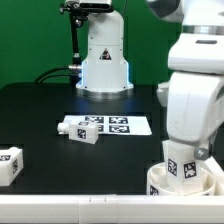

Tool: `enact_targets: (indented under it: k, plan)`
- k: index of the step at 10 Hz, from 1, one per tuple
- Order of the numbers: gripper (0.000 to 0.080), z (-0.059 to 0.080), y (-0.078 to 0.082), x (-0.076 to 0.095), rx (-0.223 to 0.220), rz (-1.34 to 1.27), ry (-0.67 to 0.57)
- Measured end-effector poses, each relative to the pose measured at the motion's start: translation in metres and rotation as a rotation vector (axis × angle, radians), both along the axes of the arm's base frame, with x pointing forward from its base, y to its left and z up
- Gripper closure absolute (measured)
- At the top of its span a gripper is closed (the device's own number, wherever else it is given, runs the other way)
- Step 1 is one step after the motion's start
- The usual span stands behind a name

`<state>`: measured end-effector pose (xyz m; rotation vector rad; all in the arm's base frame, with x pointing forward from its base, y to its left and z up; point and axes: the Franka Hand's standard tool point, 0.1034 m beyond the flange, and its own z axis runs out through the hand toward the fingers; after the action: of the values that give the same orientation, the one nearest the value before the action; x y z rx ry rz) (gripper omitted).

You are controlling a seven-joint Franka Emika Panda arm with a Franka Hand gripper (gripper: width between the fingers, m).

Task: Assemble stool

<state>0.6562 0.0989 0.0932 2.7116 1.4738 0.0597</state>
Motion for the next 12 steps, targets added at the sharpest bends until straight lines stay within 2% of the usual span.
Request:
enact_targets:
  k: [1, 2, 3, 4, 5, 6, 7, 8, 9, 10, 12]
  plan:
    - [0.0798, 0.008, -0.007, 0.003, -0.004, 0.058, 0.004]
    - [0.0685, 0.012, -0.015, 0.006, -0.01, 0.122, 0.01]
    - [0.0685, 0.01, -0.016, 0.005, -0.014, 0.132, 0.01]
    - [0.0504, 0.01, -0.016, 0.005, -0.013, 0.13, 0.011]
    - [0.0368, 0.01, -0.016, 0.005, -0.012, 0.121, 0.009]
    - [0.0368, 0.012, -0.013, 0.006, 0.014, -0.008, -0.03]
    - [0.0207, 0.012, -0.012, -0.001, 0.04, -0.123, -0.015]
    - [0.0166, 0.014, -0.014, -0.003, 0.072, -0.21, 0.01]
    - [0.0166, 0.014, -0.016, -0.002, 0.101, -0.268, 0.005]
    - [0.0153, 0.012, -0.022, 0.0, 0.101, -0.228, -0.019]
    - [0.0151, 0.012, -0.02, 0.0, 0.1, -0.237, -0.016]
